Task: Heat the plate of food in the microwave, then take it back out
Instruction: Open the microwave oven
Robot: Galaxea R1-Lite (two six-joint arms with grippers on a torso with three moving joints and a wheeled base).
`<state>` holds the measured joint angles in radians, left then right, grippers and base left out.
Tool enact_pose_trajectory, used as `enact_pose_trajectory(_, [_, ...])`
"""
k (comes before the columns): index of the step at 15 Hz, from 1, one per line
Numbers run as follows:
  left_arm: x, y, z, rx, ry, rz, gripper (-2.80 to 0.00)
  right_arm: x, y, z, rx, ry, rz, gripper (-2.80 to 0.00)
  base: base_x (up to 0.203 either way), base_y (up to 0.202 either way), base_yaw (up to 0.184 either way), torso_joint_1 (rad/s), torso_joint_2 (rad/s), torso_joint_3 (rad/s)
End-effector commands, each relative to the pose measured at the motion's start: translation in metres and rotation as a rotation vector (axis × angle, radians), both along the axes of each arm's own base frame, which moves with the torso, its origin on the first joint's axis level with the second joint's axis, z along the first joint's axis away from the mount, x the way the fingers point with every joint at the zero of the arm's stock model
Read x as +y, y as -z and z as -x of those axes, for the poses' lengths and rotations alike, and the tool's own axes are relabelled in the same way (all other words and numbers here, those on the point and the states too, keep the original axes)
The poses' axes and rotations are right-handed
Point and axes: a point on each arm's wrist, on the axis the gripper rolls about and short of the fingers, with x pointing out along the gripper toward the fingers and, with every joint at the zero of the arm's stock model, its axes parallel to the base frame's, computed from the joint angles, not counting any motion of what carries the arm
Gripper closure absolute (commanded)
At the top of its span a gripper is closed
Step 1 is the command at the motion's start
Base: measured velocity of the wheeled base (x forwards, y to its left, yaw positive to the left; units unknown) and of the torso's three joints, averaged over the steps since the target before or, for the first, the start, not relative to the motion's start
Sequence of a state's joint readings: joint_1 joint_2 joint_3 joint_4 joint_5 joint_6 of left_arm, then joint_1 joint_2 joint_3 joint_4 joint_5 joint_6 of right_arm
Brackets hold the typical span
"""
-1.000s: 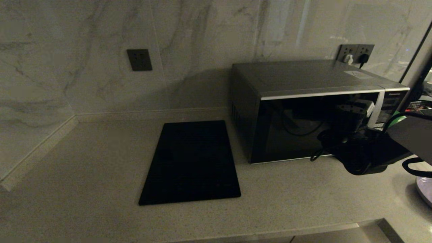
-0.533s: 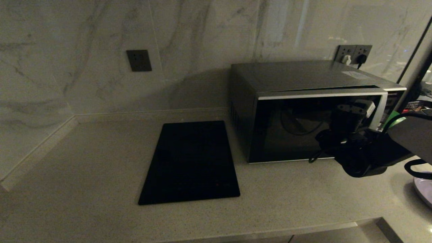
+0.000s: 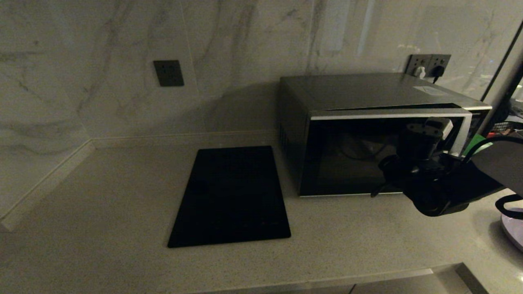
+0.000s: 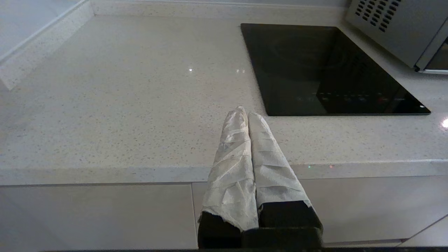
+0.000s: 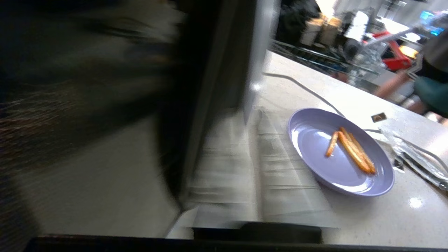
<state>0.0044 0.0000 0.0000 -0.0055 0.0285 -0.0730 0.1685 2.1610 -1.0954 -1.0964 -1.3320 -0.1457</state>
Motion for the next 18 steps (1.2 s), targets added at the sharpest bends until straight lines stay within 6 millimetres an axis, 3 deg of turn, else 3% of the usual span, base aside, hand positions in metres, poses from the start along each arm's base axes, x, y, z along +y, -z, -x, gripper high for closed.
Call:
enact_pose_trajectory(1, [0.0, 0.0, 0.0, 0.001, -0.001, 0.001, 0.0, 0.011, -0.007, 0.009, -0.01, -0.025, -0.002, 0.0, 0.0, 0.0, 0.0, 0.0, 0.0, 0.0])
enact_pose_trajectory(5, [0.0, 0.0, 0.0, 0.001, -0.001, 0.001, 0.0, 0.032, -0.02, 0.023, -0.032, -0.074, -0.008, 0.0, 0.0, 0.0, 0.0, 0.0, 0.0, 0.0])
enact_pose_trajectory(9, [0.0, 0.0, 0.0, 0.001, -0.001, 0.001, 0.0, 0.043, -0.067, 0.052, -0.144, -0.122, -0.036, 0.0, 0.0, 0.0, 0.0, 0.0, 0.0, 0.0])
enact_pose_trajectory(14, [0.0, 0.0, 0.0, 0.001, -0.001, 0.001, 0.0, 0.027, -0.165, 0.133, -0.217, -0.177, 0.006, 0.0, 0.0, 0.0, 0.0, 0.0, 0.0, 0.0])
enact_pose_trajectory(18, [0.0, 0.0, 0.0, 0.001, -0.001, 0.001, 0.0, 0.008, -0.219, 0.206, -0.019, -0.204, 0.145, 0.0, 0.0, 0.0, 0.0, 0.0, 0.0, 0.0])
